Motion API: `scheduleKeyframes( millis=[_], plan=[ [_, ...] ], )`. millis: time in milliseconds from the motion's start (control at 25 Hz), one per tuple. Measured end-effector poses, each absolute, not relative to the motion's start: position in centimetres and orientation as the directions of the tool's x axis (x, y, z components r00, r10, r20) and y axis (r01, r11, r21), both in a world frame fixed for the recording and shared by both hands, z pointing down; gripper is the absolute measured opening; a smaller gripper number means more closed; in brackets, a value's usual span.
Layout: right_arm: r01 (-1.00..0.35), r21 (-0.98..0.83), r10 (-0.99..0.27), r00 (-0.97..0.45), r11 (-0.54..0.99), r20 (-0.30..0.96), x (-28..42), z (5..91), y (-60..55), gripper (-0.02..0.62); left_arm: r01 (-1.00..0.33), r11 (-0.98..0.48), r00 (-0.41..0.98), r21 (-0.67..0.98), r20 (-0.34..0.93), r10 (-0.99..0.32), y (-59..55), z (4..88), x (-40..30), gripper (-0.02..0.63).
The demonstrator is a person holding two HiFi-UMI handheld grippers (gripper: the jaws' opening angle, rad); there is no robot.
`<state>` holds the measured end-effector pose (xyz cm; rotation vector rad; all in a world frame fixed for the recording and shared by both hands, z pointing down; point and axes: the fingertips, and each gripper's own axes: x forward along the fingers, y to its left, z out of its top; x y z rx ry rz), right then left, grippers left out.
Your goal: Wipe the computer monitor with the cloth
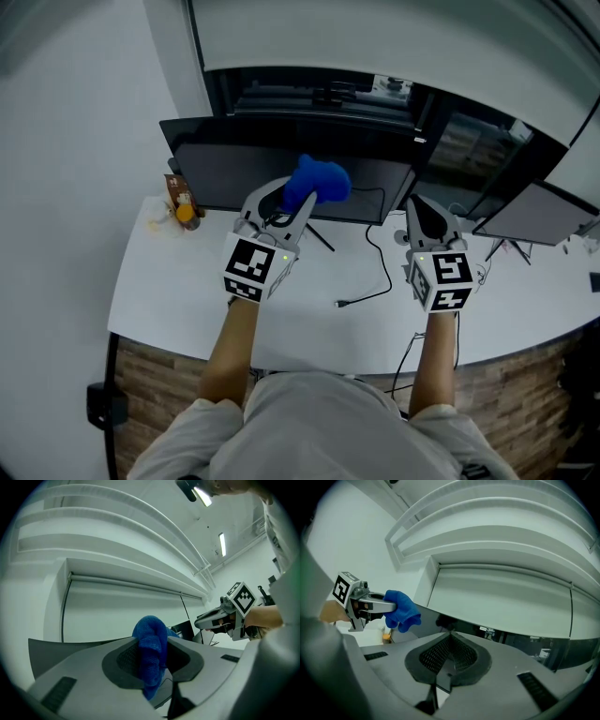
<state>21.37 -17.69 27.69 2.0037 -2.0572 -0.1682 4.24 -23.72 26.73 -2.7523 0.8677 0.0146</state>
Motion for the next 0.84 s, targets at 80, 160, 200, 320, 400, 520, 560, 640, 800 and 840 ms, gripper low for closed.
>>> scheduleKeyframes(
  millis=[80,160,200,320,400,520,560,640,800,840],
  plan=[
    [-0.964,0.262,-0.994,-0.017,0.045,0.110,21.3,27.9,-17.8,0.012,-0.565,-0.789,0.822,-0.239,-0.081,-0.564,-23.6,26.9,4.3,0.124],
    [-0.964,0.262,-0.994,-0.021,0.050,0.111,21.2,28.0,-17.9,0.012,-0.566,-0.788,0.821,-0.241,-0.075,-0.566,-23.7,27.1,4.3,0.124],
    [-0.963,0.264,-0.994,-0.023,0.051,0.111,21.2,28.1,-18.0,0.012,-0.567,-0.788,0.820,-0.242,-0.074,-0.567,-23.7,27.3,4.3,0.124],
    [-0.963,0.265,-0.994,-0.017,0.047,0.111,21.4,28.3,-18.1,0.012,-0.568,-0.787,0.819,-0.242,-0.069,-0.569,-23.9,27.5,4.4,0.124],
    [-0.966,0.256,-0.993,-0.015,0.044,0.114,21.6,28.5,-18.2,0.013,-0.567,-0.787,0.819,-0.243,-0.065,-0.570,-24.0,27.6,4.4,0.124],
    [-0.970,0.238,-0.993,-0.015,0.042,0.116,21.7,28.7,-18.2,0.012,-0.566,-0.789,0.820,-0.239,-0.061,-0.569,-24.2,27.8,4.4,0.125],
    [-0.971,0.237,-0.993,-0.014,0.041,0.116,21.7,28.8,-18.2,0.014,-0.565,-0.790,0.820,-0.239,-0.060,-0.569,-24.3,27.9,4.4,0.124],
    [-0.970,0.239,-0.993,-0.012,0.040,0.118,21.7,28.9,-18.2,0.013,-0.564,-0.791,0.821,-0.239,-0.057,-0.568,-24.3,28.1,4.4,0.124],
    [-0.970,0.241,-0.992,-0.007,0.037,0.125,21.9,29.2,-18.3,0.013,-0.561,-0.794,0.822,-0.237,-0.047,-0.567,-24.3,28.4,4.6,0.124],
    [-0.970,0.241,-0.992,-0.005,0.036,0.127,22.0,29.3,-18.2,0.013,-0.559,-0.795,0.823,-0.237,-0.044,-0.566,-24.3,28.5,4.6,0.124]
  ],
)
